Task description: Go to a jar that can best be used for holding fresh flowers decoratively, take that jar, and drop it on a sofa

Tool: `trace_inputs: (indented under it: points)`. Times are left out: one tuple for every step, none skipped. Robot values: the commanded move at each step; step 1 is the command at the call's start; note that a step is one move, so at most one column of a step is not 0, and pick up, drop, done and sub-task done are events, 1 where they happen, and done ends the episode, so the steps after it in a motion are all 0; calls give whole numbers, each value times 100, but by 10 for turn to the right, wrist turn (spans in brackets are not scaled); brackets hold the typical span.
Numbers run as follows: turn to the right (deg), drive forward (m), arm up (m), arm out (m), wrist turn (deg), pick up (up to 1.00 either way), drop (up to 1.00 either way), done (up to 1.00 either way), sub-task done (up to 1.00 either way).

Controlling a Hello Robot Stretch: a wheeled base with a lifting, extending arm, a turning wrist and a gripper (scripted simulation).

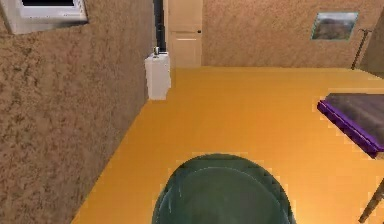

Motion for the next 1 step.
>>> trace_inputs:
  points:
    - [0,100,0,0,0,0,0,0,0]
